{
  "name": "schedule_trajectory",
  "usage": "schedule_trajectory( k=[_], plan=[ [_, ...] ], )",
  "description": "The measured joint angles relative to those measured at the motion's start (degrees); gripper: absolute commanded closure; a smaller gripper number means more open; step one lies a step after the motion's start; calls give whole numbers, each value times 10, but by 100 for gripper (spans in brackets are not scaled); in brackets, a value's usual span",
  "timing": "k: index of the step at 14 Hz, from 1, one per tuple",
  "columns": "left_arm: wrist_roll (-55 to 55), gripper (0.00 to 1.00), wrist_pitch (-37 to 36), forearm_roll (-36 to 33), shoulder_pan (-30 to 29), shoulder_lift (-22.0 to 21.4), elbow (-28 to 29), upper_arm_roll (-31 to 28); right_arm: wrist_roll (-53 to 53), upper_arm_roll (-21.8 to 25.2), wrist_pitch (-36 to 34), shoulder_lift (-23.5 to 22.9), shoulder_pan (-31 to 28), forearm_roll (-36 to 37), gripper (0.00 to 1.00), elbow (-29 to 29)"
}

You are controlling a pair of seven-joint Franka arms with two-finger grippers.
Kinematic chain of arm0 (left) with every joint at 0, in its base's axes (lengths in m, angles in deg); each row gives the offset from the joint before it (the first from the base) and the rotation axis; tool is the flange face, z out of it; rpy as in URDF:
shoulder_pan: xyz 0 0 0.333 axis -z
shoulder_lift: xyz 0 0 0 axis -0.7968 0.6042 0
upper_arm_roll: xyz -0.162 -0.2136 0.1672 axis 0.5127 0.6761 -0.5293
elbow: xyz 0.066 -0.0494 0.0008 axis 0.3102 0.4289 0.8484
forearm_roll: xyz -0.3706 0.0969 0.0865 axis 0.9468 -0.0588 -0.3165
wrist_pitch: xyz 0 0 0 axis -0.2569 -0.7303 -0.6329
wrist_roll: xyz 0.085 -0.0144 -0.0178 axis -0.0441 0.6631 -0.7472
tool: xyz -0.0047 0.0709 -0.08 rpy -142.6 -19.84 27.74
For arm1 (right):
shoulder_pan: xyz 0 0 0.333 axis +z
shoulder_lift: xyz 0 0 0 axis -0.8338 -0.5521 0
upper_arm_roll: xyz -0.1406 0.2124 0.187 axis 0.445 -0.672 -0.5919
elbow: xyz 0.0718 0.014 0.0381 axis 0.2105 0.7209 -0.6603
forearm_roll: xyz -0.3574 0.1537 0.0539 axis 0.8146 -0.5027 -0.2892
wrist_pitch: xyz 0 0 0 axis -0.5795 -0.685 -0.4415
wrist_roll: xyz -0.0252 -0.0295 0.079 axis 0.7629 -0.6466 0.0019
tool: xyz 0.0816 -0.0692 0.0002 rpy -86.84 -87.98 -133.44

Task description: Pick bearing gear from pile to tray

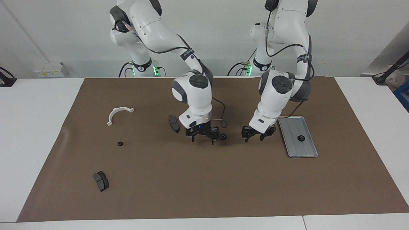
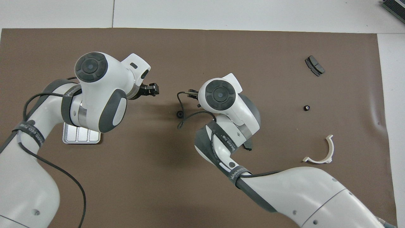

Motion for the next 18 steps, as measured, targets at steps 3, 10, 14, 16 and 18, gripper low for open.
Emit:
schedule_trajectory(
  k=[3, 10, 14, 16, 18],
  plan=[
    [-32, 28, 15, 0, 45, 28, -23, 0, -89, 0, 0, 59, -63, -2, 0, 74],
    [-41, 36, 17, 0, 97, 75, -16, -2, -333, 0, 0, 105, -188, -32, 0, 168],
    [-41, 48, 15, 0, 97, 73, -5, -4, -420, 0, 1, 107, -247, -32, 0, 183],
    [-41, 53, 13, -1, 97, 67, 3, -5, -440, 0, 1, 107, -265, -32, 0, 188],
    [-40, 58, 5, -1, 98, 63, 7, -5, -446, 0, 1, 106, -276, -32, 0, 191]
  ],
)
